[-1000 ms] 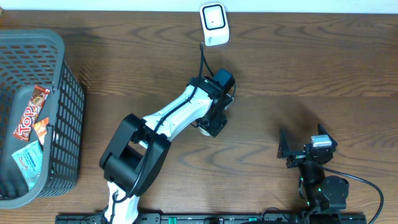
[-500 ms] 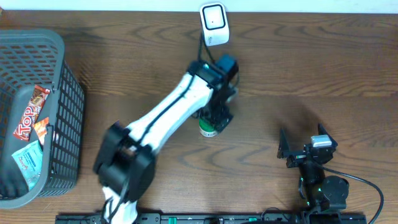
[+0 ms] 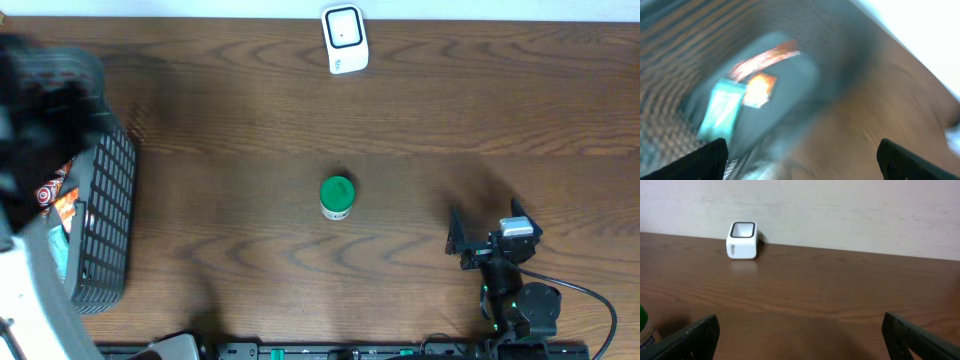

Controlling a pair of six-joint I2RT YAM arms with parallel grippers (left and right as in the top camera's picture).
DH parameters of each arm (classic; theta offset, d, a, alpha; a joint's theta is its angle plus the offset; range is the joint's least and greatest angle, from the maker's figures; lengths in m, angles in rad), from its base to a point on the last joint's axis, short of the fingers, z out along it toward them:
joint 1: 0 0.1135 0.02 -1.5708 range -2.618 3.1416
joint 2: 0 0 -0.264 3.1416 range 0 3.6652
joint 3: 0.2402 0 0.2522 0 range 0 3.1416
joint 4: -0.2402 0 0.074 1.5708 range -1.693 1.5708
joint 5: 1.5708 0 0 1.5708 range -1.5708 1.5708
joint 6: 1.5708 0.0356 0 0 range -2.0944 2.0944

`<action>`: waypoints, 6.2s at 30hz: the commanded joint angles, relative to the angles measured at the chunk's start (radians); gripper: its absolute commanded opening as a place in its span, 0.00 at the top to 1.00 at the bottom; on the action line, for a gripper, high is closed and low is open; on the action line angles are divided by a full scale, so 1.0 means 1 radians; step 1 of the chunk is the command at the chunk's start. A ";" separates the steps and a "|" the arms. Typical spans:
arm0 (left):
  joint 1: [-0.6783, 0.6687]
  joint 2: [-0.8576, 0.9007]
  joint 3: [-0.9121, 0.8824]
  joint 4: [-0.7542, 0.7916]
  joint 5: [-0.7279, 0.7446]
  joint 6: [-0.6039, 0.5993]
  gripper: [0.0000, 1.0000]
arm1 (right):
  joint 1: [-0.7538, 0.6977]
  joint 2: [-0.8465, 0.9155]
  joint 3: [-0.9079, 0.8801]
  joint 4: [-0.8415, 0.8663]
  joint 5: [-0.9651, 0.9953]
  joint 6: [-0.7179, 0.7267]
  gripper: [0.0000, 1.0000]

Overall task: Scan the item barcode
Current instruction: 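Lift the jar out with the left gripper and set it mid-table, then reach the left gripper into the basket and grasp the orange tissue pack, then carry the tissue pack with the left gripper and place it right of the jar, then reach the left gripper into the basket and grasp the red Top bar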

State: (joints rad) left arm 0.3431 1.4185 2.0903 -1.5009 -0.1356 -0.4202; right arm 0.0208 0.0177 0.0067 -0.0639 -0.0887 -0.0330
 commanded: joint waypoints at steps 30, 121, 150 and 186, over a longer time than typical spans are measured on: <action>0.403 0.576 -0.443 0.280 0.143 -0.902 0.05 | -0.006 -0.002 -0.001 -0.004 0.005 0.013 0.01; -1.036 0.697 -0.610 1.206 0.736 -0.168 0.74 | -0.006 0.000 -0.001 -0.004 0.005 0.014 0.01; -0.860 0.679 -0.538 1.134 0.690 -0.126 0.11 | -0.006 0.000 -0.001 -0.004 0.005 0.014 0.01; 0.349 0.080 -0.220 -0.040 -0.092 -0.385 0.02 | -0.006 0.000 -0.001 -0.004 0.005 0.014 0.01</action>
State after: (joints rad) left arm 0.6693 1.4628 1.9564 -1.5749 -0.2481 -0.7574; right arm 0.0208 0.0196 0.0067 -0.0639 -0.0887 -0.0330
